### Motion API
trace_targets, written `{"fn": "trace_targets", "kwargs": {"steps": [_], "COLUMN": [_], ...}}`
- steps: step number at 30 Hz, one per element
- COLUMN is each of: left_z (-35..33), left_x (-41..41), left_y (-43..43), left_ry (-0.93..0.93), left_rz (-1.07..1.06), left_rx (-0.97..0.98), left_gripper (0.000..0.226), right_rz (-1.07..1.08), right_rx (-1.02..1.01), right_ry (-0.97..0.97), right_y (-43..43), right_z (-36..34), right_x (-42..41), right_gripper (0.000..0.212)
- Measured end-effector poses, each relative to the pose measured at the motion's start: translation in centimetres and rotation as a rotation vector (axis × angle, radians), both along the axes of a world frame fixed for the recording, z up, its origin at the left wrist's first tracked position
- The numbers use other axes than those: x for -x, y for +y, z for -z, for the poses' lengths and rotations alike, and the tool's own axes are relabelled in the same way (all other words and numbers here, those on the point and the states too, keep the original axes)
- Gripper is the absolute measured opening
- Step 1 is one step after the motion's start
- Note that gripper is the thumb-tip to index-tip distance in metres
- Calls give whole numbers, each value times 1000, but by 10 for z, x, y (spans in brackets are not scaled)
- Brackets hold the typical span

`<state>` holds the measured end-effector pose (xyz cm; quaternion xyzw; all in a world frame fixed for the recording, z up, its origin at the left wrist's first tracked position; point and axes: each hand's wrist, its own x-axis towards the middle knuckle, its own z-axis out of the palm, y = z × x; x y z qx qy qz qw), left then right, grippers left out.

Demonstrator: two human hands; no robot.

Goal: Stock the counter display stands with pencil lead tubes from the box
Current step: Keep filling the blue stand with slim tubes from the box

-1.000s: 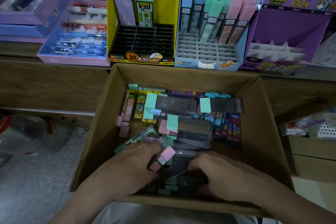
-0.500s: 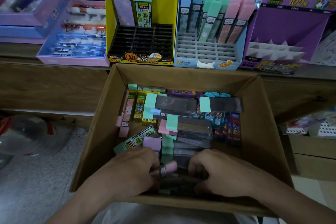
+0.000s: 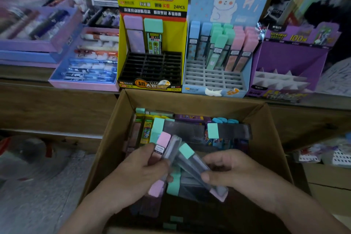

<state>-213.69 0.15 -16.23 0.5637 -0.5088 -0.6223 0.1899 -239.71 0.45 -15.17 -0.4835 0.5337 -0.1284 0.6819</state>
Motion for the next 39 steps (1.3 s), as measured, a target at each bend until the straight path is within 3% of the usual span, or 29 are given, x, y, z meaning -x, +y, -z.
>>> {"fn": "trace_targets", "kwargs": {"steps": [3, 6, 15, 18, 23, 30, 34, 37, 39], "left_z": [-5, -12, -27, -22, -15, -8, -7, -5, -4], "left_x": [11, 25, 54, 54, 52, 49, 50, 50, 49], "left_y": [-8, -16, -40, -40, -41, -43, -43, -44, -45], "left_ry": [249, 321, 484, 474, 502, 502, 496, 489, 495], "left_rz": [-201, -301, -446, -462, -418, -500, -513, -517, -520], "left_rx": [-42, 54, 82, 69, 45, -39, -62, -77, -73], "left_gripper": [13, 14, 13, 35, 24, 23, 24, 16, 19], "right_rz": [171, 276, 466, 486, 471, 541, 500, 530, 567], "right_rx": [-25, -3, 86, 130, 151, 177, 254, 281, 276], "right_ry": [-189, -307, -369, -360, -336, -276, -225, -278, -311], "right_y": [-9, -20, -42, -42, -43, -44, -42, -43, -43], "right_z": [-7, -14, -19, -17, -14, -15, -16, -18, -20], "right_x": [-3, -11, -38, -44, -43, -38, -39, -41, -41], "right_gripper": [26, 30, 35, 37, 38, 16, 31, 22, 29]}}
